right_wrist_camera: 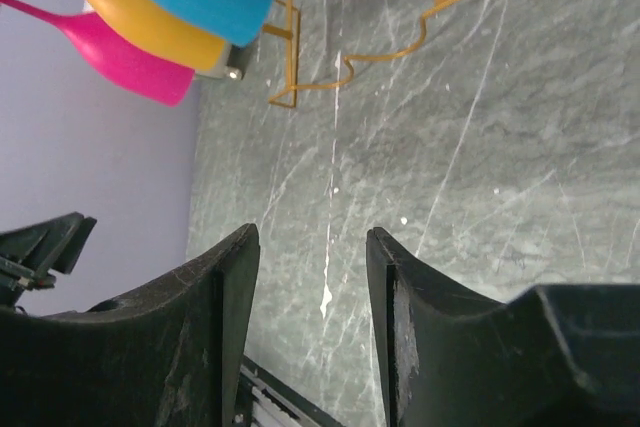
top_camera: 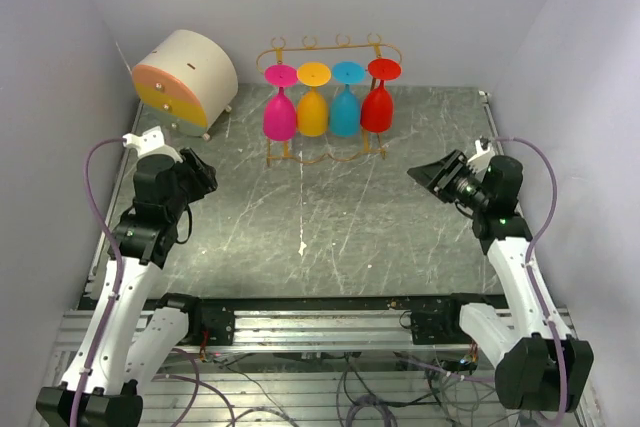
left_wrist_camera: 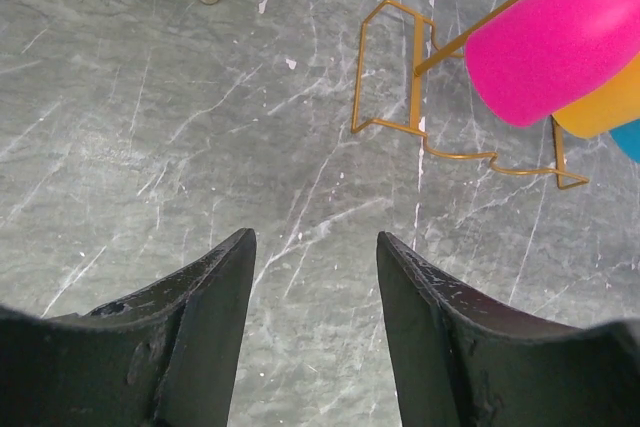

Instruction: Take the wine glass off the wine glass rack

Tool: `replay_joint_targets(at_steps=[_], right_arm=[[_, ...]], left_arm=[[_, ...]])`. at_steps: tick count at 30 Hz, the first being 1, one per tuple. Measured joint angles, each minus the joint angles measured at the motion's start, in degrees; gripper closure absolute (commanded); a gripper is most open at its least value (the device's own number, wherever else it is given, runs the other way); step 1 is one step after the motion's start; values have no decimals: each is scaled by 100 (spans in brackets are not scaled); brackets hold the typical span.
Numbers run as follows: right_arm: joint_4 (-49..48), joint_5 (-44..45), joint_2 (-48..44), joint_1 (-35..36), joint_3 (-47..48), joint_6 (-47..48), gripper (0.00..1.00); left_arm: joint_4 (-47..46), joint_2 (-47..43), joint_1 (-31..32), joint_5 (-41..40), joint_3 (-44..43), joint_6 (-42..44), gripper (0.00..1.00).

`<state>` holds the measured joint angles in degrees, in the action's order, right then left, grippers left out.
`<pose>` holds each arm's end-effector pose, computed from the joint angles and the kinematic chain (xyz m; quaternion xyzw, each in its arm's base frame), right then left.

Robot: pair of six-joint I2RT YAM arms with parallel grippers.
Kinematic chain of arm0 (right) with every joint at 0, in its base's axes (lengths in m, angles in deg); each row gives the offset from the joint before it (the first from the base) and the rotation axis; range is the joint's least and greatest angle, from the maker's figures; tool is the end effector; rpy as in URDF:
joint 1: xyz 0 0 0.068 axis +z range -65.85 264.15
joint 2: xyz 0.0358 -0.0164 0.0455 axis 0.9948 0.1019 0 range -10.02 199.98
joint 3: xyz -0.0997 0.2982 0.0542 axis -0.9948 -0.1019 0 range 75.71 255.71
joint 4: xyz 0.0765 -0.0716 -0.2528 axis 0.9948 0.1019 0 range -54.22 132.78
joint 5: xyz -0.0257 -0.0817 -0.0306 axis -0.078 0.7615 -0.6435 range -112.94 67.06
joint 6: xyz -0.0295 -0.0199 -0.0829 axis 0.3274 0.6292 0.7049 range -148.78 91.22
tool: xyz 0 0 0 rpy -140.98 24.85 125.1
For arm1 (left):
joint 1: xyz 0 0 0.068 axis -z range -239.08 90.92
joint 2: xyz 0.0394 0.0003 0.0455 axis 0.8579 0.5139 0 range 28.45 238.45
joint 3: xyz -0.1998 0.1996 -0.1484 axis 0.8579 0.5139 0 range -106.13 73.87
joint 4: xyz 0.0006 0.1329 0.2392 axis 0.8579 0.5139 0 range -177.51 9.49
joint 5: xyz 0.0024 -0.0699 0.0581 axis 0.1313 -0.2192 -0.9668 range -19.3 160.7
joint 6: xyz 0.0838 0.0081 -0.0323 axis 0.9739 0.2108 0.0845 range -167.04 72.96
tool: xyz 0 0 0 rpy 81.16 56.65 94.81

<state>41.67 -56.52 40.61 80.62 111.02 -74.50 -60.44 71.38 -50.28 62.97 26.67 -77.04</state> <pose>0.2209 0.0311 0.2930 0.1808 0.7861 0.4170 0.4188 0.1860 -0.0178 0.3452 -0.1895 0.8100 -0.1305 0.5394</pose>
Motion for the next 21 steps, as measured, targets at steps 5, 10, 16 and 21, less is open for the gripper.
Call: replay_joint_targets(at_steps=[5,10,16,21], right_arm=[[223,164,417,0,782,92,51],[352,269,1043,0,1943,72,51],[398,289,2063,0,3528,-111,52],[332,107,2949,-2,4562,-339,56]], left_arm=[[0,-81,0,0,0,0,39],[0,-101,0,0,0,0,39],[0,-142,0,0,0,0,40],[0,-162,0,0,0,0,40]])
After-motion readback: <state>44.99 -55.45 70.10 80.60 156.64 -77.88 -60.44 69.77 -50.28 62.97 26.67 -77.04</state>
